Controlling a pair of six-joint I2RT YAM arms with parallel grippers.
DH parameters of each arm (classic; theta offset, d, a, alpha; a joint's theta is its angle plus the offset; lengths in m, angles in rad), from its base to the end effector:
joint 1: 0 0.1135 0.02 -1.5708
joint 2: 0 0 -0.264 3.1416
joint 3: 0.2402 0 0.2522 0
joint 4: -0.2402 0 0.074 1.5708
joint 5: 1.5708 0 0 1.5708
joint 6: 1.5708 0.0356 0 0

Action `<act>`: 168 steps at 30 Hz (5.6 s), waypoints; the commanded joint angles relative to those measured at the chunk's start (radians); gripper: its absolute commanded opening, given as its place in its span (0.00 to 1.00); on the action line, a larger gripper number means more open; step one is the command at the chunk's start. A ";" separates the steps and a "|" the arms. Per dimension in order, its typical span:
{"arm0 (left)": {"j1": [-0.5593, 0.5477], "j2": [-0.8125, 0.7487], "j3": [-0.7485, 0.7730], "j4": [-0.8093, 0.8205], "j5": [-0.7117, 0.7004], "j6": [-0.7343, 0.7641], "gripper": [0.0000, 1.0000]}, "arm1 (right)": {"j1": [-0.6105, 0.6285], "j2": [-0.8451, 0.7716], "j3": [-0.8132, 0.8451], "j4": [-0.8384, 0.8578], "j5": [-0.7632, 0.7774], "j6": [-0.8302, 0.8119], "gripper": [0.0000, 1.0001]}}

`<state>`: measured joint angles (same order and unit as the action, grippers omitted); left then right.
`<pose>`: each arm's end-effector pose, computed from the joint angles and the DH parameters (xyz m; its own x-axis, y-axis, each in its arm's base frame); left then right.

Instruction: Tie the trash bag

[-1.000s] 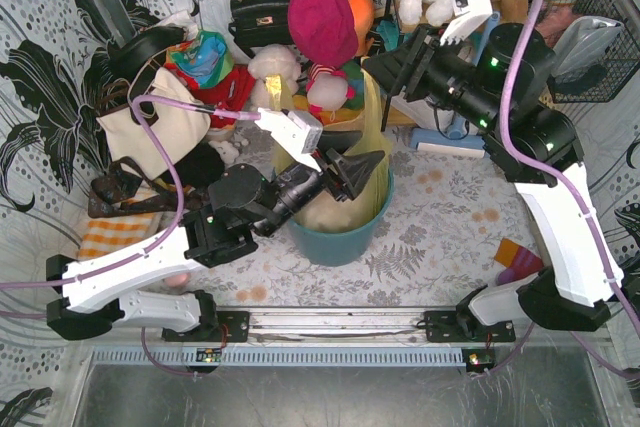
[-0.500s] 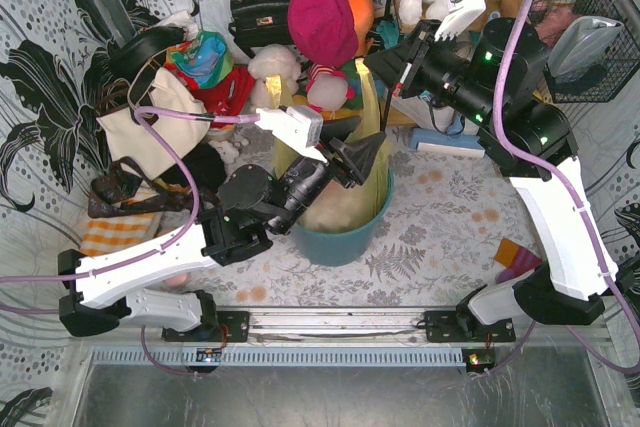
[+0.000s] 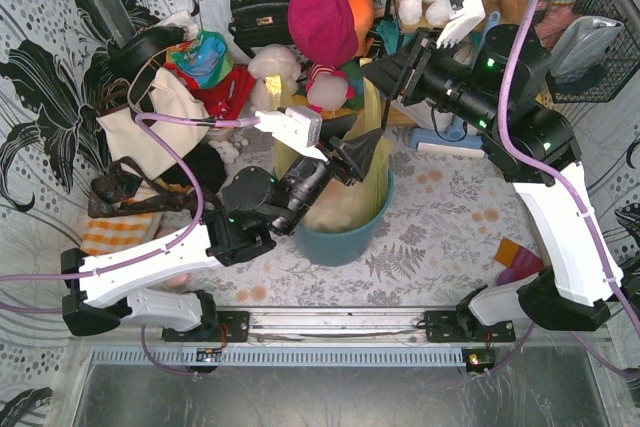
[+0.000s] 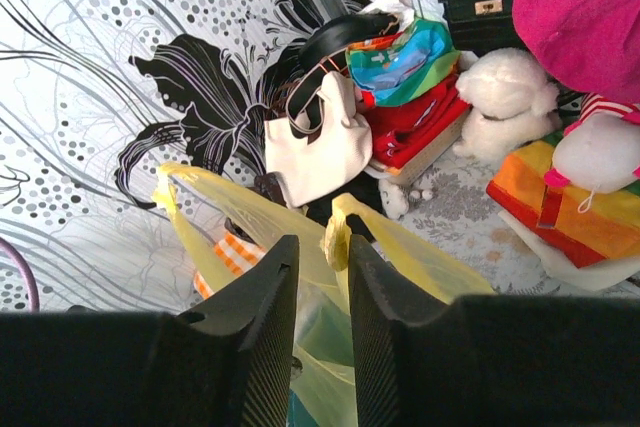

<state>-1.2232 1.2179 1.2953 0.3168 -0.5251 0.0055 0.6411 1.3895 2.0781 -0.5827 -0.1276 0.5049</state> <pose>0.1071 -0.2432 0.4802 0.1344 -0.3571 -0.9243 0.6551 0.7319 -0.1874 0.1833 0.1425 0.5867 -0.2619 0.4032 -0.8768 -0.6489 0.5989 0.4692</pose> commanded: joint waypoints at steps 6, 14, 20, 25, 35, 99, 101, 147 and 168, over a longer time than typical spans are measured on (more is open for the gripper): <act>0.000 -0.021 -0.025 0.070 -0.032 0.004 0.60 | 0.005 -0.030 -0.056 0.042 -0.041 0.042 0.16; 0.001 -0.013 -0.023 0.090 -0.051 0.021 0.60 | 0.005 -0.024 -0.009 0.073 -0.029 0.035 0.00; 0.008 0.005 0.000 0.097 -0.036 0.031 0.61 | 0.004 -0.007 0.046 0.075 -0.036 0.023 0.03; 0.011 0.013 0.006 0.092 -0.030 0.031 0.61 | 0.003 0.002 0.046 0.075 -0.052 0.020 0.00; 0.017 0.010 -0.001 0.088 -0.026 0.019 0.62 | 0.004 0.006 0.047 0.032 0.016 0.004 0.28; 0.142 0.039 0.004 0.203 0.088 0.046 0.73 | 0.004 0.007 0.043 0.090 -0.038 0.054 0.00; 0.152 0.048 0.009 0.221 0.112 0.062 0.74 | 0.005 0.006 0.039 0.091 -0.043 0.050 0.00; 0.557 0.166 0.111 0.422 1.078 -0.234 0.55 | 0.004 -0.075 -0.057 0.111 -0.070 0.033 0.00; 0.562 0.149 0.091 0.466 1.037 -0.265 0.37 | 0.005 -0.078 -0.073 0.116 -0.060 0.028 0.00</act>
<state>-0.6662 1.3869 1.3800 0.7162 0.5327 -0.2462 0.6411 1.3273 2.0125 -0.5072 -0.1909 0.5377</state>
